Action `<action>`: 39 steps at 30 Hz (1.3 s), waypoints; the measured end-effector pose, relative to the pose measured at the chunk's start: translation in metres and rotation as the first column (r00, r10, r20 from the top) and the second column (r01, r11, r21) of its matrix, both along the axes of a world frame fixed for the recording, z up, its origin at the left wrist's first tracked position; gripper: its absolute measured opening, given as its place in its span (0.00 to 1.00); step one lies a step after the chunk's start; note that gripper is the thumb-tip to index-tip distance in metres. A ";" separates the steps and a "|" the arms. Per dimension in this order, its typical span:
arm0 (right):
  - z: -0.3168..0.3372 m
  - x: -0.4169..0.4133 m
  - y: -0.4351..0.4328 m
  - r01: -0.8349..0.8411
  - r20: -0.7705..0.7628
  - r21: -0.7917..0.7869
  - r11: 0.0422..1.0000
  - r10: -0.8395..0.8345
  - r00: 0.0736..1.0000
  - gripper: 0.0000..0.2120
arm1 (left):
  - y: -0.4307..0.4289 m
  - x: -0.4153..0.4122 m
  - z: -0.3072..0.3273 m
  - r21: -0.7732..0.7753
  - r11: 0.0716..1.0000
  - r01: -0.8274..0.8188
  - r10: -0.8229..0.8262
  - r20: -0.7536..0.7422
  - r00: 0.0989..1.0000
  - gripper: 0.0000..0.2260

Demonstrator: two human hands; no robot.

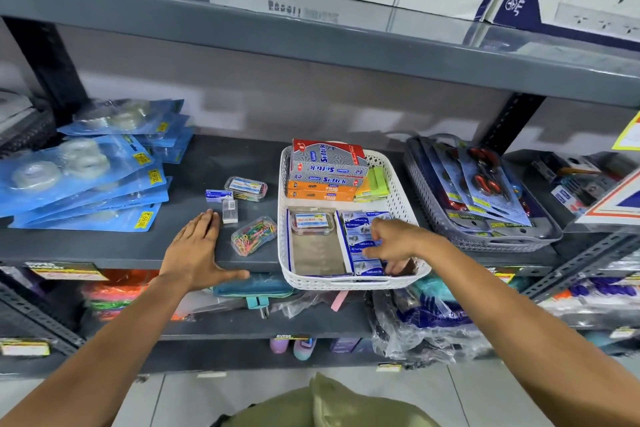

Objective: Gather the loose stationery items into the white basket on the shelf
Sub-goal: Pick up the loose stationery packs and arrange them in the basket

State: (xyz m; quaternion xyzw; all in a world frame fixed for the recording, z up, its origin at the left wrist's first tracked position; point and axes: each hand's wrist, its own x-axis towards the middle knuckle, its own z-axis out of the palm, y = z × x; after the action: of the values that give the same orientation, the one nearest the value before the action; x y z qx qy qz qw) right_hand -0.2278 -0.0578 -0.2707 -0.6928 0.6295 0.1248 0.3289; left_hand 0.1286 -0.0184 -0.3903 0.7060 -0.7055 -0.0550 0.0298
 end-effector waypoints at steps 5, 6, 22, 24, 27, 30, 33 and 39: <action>0.022 0.030 -0.022 -0.115 -0.031 -0.123 0.986 0.112 0.993 0.13 | -0.005 0.014 0.002 0.028 0.999 0.014 -0.017 0.108 0.994 0.69; 0.024 0.041 -0.027 -0.140 -0.012 -0.175 0.974 0.140 0.990 0.13 | -0.005 0.014 0.002 0.034 0.999 0.001 -0.005 0.118 0.993 0.69; -0.019 0.252 -0.088 -0.384 -0.060 -0.520 0.763 0.416 0.908 0.06 | -0.005 0.015 0.002 -0.010 1.000 0.004 -0.003 0.039 0.999 0.71; -0.029 0.257 -0.090 -0.381 -0.119 -0.506 0.774 0.375 0.919 0.11 | -0.006 0.016 0.001 -0.007 1.000 0.014 -0.013 0.041 0.999 0.71; -0.041 0.261 -0.088 -0.375 -0.159 -0.508 0.775 0.344 0.925 0.24 | -0.006 0.016 0.001 -0.012 1.000 0.029 -0.028 0.054 0.998 0.70; -0.047 0.264 -0.085 -0.364 -0.156 -0.481 0.798 0.331 0.931 0.24 | -0.006 0.016 0.000 -0.016 0.999 0.037 -0.036 0.073 0.997 0.69; -0.042 0.266 -0.088 -0.331 -0.074 -0.367 0.869 0.328 0.942 0.14 | -0.006 0.016 0.000 -0.017 0.999 0.033 -0.031 0.076 0.997 0.69; -0.031 0.253 -0.090 -0.297 0.278 0.007 0.955 0.283 0.918 0.03 | -0.007 0.016 -0.002 -0.029 0.999 0.016 -0.015 0.055 0.998 0.70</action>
State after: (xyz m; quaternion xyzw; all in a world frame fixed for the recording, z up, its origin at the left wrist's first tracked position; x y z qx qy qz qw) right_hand 0.0247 -0.1475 -0.3021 -0.7807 0.4652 0.0904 0.4072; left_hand 0.1444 -0.0251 -0.3927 0.7012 -0.7123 -0.0254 0.0206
